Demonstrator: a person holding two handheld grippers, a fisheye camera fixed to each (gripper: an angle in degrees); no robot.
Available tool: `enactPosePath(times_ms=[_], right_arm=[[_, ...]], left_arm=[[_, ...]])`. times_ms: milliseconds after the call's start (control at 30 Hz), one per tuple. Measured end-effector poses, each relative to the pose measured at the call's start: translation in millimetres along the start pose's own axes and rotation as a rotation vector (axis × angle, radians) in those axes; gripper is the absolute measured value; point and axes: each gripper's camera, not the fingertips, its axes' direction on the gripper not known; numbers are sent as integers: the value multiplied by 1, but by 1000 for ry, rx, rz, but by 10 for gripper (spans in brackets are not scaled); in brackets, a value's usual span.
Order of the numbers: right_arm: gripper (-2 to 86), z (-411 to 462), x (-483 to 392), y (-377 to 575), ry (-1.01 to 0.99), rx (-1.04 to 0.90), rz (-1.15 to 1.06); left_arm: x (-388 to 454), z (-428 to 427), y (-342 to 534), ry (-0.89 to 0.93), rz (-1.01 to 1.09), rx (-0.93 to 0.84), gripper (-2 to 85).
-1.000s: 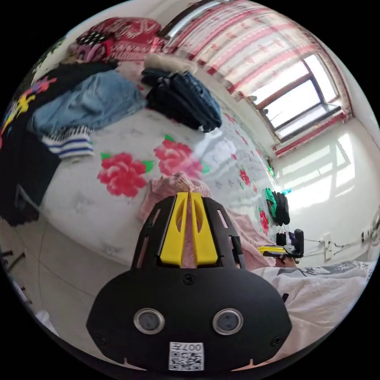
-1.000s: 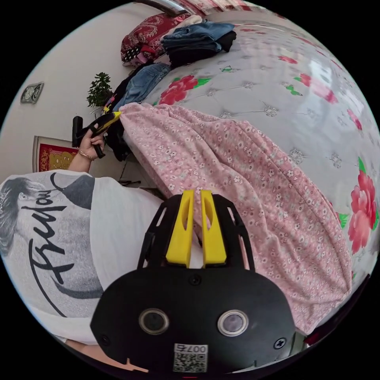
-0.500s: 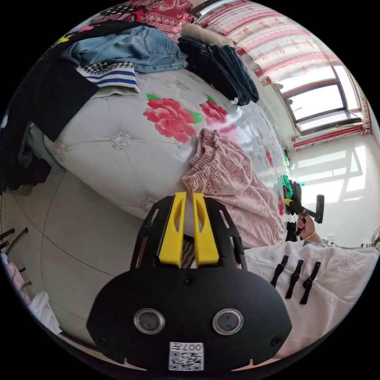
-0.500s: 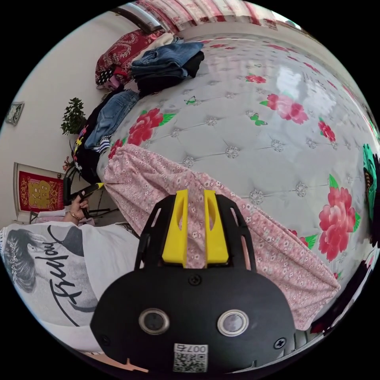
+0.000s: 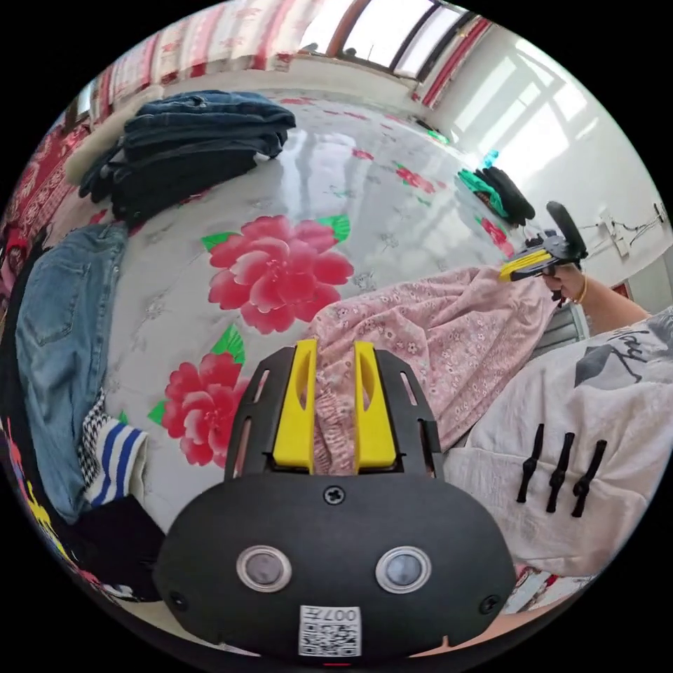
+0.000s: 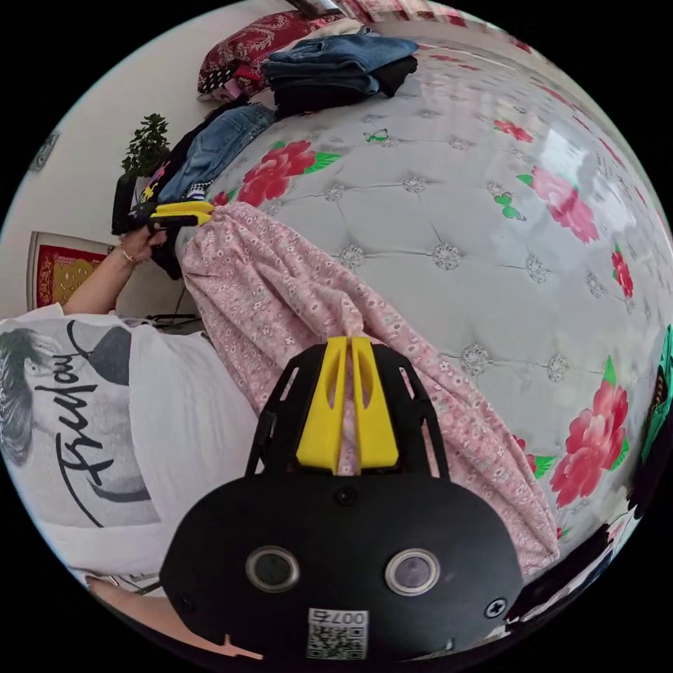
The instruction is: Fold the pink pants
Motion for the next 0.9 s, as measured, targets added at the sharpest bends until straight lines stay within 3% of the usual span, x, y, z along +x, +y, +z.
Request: enactPosePath(times_ms=[100, 167, 433, 500, 533, 567, 633, 733, 833, 900], right_arm=[[16, 4, 11, -3, -111, -75, 9], [33, 1, 26, -13, -179, -43, 55], [47, -1, 82, -72, -440, -86, 171], [39, 1, 84, -82, -502, -184, 110], [32, 9, 76, -85, -507, -323, 26], [26, 18, 66, -83, -475, -453, -48], [21, 20, 59, -79, -355, -535, -113], [23, -6, 75, -85, -298, -399, -76], [34, -34, 114, -97, -379, -156, 99], [41, -33, 134, -103, -466, -94, 200]], left_arm=[[11, 38, -28, -74, 95, -133, 82], [14, 41, -37, -101, 135, -121, 76], [-29, 42, -50, 61, -51, -69, 5], [-33, 44, -52, 61, -66, -67, -1], [-35, 45, -55, 61, -72, -67, -3], [-36, 46, -56, 60, -74, -69, -3], [-39, 49, -62, 55, -74, -78, -5], [-44, 52, -68, 50, -70, -85, -6], [-52, 54, -73, 59, -80, -85, -6], [-56, 54, -75, 62, -83, -85, -6]])
